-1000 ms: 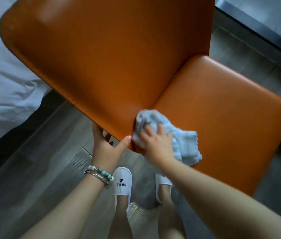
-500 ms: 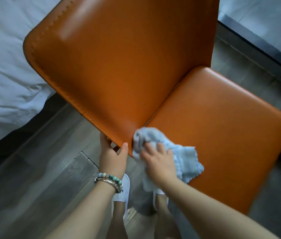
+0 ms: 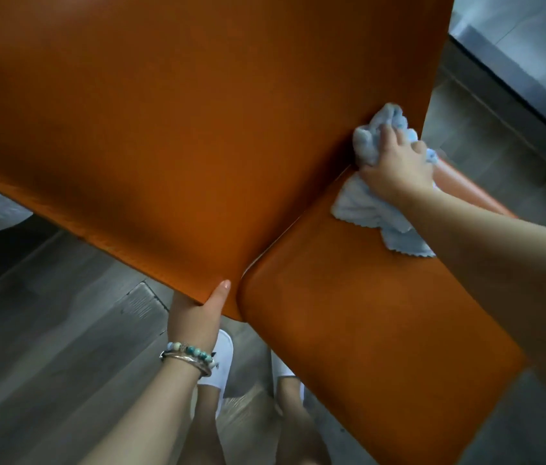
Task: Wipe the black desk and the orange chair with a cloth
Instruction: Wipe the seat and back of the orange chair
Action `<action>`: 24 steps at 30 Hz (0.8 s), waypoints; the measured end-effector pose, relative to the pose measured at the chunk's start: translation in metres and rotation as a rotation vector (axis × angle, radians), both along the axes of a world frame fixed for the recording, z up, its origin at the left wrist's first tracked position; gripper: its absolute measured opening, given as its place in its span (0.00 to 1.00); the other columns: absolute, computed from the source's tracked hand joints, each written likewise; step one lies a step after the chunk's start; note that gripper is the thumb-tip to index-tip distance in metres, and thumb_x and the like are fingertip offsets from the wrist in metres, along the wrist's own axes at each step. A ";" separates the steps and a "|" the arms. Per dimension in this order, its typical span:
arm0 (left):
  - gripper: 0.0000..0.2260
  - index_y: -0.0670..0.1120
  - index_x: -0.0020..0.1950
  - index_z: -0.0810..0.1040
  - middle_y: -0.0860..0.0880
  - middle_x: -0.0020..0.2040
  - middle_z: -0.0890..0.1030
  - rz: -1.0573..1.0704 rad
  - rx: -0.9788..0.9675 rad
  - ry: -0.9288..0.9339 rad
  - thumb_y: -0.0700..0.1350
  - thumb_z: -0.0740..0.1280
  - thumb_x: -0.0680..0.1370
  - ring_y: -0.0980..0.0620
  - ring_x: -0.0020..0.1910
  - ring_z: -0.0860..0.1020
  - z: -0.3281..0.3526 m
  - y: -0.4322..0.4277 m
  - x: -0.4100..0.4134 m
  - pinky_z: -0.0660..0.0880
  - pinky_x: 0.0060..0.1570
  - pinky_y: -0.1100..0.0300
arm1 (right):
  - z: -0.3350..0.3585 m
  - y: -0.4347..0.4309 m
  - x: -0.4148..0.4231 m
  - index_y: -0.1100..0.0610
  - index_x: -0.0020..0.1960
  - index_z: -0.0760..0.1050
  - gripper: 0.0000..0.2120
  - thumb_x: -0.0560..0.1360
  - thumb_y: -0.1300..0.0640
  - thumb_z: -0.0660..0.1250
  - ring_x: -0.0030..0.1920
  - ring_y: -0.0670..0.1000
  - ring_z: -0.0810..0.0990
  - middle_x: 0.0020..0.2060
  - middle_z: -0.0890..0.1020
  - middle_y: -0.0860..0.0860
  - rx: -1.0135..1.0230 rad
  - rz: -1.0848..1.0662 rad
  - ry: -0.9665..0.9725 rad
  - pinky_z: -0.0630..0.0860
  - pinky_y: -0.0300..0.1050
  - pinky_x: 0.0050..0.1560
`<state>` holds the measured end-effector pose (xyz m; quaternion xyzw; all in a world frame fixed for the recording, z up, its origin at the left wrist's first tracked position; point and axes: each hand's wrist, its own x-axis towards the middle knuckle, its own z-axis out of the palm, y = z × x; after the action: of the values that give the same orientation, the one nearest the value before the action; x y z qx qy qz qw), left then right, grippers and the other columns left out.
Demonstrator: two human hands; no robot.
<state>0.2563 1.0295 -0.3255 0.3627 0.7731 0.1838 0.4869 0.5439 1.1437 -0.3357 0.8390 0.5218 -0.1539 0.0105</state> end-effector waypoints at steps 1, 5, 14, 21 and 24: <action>0.12 0.49 0.57 0.74 0.52 0.50 0.76 0.008 0.016 -0.010 0.46 0.69 0.75 0.50 0.48 0.72 -0.001 0.000 0.000 0.66 0.50 0.57 | -0.010 0.008 -0.002 0.53 0.70 0.60 0.24 0.75 0.51 0.61 0.68 0.62 0.61 0.69 0.64 0.54 -0.063 0.024 -0.008 0.62 0.63 0.63; 0.13 0.51 0.57 0.73 0.52 0.51 0.75 0.063 0.009 -0.037 0.44 0.70 0.74 0.50 0.49 0.72 -0.002 0.001 0.002 0.65 0.52 0.59 | -0.038 0.019 -0.010 0.53 0.70 0.61 0.27 0.74 0.45 0.61 0.70 0.61 0.58 0.69 0.65 0.52 -0.239 0.078 -0.116 0.59 0.65 0.63; 0.13 0.54 0.33 0.70 0.60 0.33 0.73 -0.064 -0.004 0.055 0.43 0.69 0.75 0.61 0.33 0.70 -0.005 0.006 -0.006 0.66 0.37 0.60 | -0.024 -0.006 -0.064 0.47 0.55 0.75 0.13 0.71 0.53 0.62 0.62 0.57 0.67 0.56 0.77 0.51 -0.264 0.450 -0.238 0.62 0.54 0.52; 0.03 0.46 0.44 0.77 0.51 0.40 0.77 -0.152 -0.016 0.080 0.44 0.69 0.74 0.47 0.40 0.75 -0.011 0.007 -0.013 0.66 0.39 0.61 | -0.016 -0.069 -0.150 0.49 0.53 0.75 0.11 0.74 0.51 0.60 0.60 0.55 0.69 0.53 0.78 0.50 -0.243 0.663 0.012 0.65 0.50 0.51; 0.06 0.46 0.47 0.77 0.46 0.43 0.79 -0.157 -0.013 0.066 0.44 0.70 0.73 0.44 0.45 0.78 -0.013 0.006 -0.016 0.69 0.41 0.60 | -0.002 -0.093 -0.161 0.49 0.54 0.74 0.18 0.74 0.45 0.50 0.59 0.56 0.71 0.52 0.77 0.51 -0.329 0.857 0.182 0.67 0.49 0.52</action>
<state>0.2398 1.0353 -0.3388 0.4246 0.7591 0.1280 0.4766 0.3832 1.0509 -0.3373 0.5180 0.7888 -0.2893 0.1602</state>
